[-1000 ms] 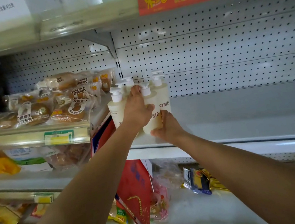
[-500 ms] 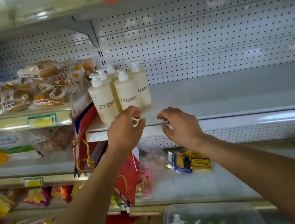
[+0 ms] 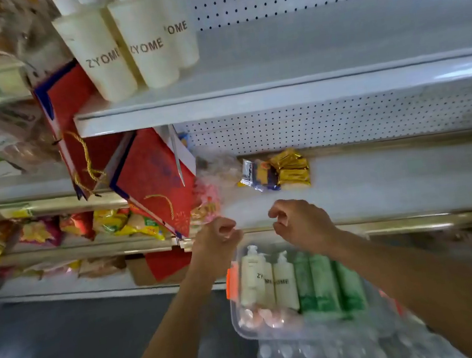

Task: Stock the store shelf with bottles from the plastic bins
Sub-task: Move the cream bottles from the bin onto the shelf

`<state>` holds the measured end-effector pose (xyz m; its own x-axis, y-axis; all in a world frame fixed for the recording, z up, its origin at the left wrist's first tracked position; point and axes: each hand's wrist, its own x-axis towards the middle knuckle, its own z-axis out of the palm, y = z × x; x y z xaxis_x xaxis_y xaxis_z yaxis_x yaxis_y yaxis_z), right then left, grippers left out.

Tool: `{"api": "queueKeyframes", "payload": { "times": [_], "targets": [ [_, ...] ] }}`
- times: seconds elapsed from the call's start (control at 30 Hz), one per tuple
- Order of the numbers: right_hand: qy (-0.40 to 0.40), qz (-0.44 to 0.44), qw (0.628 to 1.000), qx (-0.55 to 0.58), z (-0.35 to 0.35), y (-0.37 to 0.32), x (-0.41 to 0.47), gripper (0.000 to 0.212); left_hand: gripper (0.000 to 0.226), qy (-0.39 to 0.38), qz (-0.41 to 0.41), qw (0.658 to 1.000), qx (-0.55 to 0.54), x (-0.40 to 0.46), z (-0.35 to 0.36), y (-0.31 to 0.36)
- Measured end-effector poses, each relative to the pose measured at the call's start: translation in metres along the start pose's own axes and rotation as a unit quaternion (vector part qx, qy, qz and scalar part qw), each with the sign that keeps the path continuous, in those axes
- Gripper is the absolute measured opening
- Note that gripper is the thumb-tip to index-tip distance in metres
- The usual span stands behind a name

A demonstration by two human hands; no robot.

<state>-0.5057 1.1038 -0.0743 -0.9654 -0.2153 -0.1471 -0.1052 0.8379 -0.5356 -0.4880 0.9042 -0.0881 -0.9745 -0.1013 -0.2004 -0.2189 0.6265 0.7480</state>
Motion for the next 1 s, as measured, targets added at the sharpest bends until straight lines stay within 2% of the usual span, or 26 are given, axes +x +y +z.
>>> {"api": "queueKeyframes", "payload": {
  "times": [0.2, 0.3, 0.47, 0.57, 0.7, 0.83, 0.9, 1.0],
  "targets": [
    [-0.103, 0.065, 0.992, 0.032, 0.077, 0.04, 0.002, 0.018, 0.027, -0.061, -0.124, 0.99, -0.011, 0.011, 0.052, -0.058],
    [-0.129, 0.105, 0.984, 0.061, 0.118, 0.057, 0.008, 0.017, 0.024, -0.094, -0.158, 0.983, -0.028, 0.02, 0.077, -0.082],
    [-0.16, 0.174, 0.964, 0.121, 0.183, 0.081, 0.017, 0.015, 0.034, -0.143, -0.152, 0.977, 0.044, 0.05, 0.115, -0.118],
    [-0.186, 0.224, 0.943, 0.162, 0.215, 0.089, 0.022, 0.017, 0.042, -0.158, -0.109, 0.974, 0.117, 0.069, 0.131, -0.127],
    [-0.196, 0.289, 0.906, 0.241, 0.251, 0.092, 0.033, 0.037, 0.045, -0.176, -0.044, 0.958, 0.22, 0.095, 0.148, -0.126],
    [-0.208, 0.319, 0.888, 0.257, 0.274, 0.083, 0.044, 0.048, 0.051, -0.204, -0.033, 0.923, 0.323, 0.113, 0.167, -0.12],
    [-0.218, 0.328, 0.888, 0.237, 0.279, 0.078, 0.051, 0.048, 0.05, -0.207, -0.042, 0.916, 0.341, 0.122, 0.169, -0.119],
    [-0.219, 0.331, 0.891, 0.219, 0.283, 0.074, 0.057, 0.07, 0.036, -0.224, -0.048, 0.911, 0.344, 0.132, 0.162, -0.121]
  ]
}}
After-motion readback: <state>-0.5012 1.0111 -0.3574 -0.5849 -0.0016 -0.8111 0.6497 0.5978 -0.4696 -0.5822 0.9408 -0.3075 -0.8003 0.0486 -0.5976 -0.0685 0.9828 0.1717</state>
